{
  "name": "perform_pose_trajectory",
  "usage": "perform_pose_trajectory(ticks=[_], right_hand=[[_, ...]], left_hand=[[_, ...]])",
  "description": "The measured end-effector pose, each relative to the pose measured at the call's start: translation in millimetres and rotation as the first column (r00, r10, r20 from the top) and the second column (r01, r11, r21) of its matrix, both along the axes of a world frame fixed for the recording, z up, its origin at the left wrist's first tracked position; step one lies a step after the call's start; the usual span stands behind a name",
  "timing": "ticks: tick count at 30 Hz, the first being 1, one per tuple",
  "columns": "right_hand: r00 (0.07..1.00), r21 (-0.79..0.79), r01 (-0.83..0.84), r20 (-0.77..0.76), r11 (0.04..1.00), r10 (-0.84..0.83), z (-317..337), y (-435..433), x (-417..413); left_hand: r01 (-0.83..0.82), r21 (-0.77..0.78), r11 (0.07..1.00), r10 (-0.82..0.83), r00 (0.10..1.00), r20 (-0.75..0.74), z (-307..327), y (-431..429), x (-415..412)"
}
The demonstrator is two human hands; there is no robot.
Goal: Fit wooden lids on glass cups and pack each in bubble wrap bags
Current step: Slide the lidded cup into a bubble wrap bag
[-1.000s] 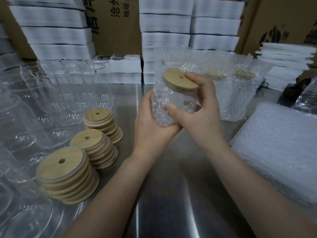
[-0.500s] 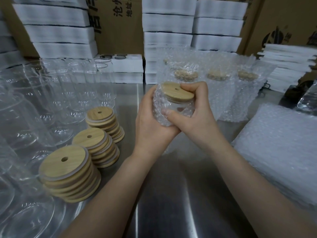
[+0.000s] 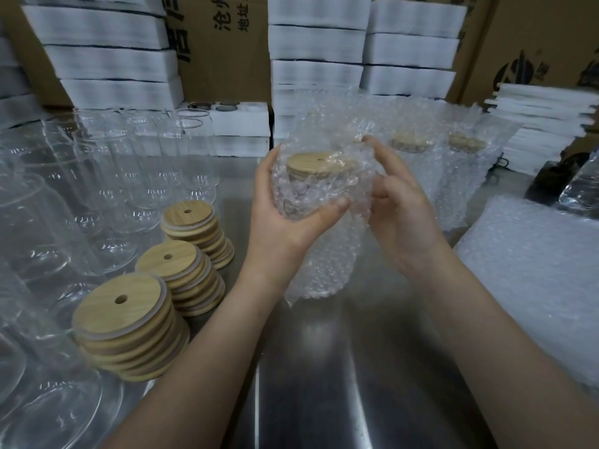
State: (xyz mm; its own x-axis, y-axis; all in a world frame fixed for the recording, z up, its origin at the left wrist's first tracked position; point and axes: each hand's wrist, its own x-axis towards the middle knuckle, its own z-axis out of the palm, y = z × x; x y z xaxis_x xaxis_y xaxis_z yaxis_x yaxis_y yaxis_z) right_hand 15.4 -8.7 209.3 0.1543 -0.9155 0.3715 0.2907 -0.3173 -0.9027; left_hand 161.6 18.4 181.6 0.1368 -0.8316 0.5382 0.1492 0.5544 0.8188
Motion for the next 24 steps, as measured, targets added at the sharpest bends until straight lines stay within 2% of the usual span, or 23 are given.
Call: perform_pose_trajectory(ticks=[4,10,18,22,24], right_hand=[[0.997,-0.075,-0.007,-0.081,0.997,0.001,-0.7,0.1,-0.9],[0.992,-0.05,0.127,0.002,0.991,-0.127,-1.7,-0.5,-1.5],[0.977,-0.02,0.187,0.111,0.982,-0.184,1.7,1.8,-4.8],[0.97,-0.002,0.192,0.155,0.981,-0.19,1.9,2.2,-4.9],[0.964,0.006,0.222,0.151,0.975,-0.22,1.8,2.3,-4.7]], left_hand=[[0.073,0.029,0.997,-0.073,0.997,-0.003,-1.6,-2.0,3.1],[0.174,0.076,0.982,-0.165,0.98,-0.112,-0.2,-5.5,6.3],[0.087,0.085,0.993,-0.062,0.964,-0.258,1.7,-10.7,14.0],[0.078,0.079,0.994,-0.057,0.968,-0.243,0.9,-15.3,17.7],[0.149,0.118,0.982,-0.132,0.981,-0.142,-2.4,-15.2,18.7]])
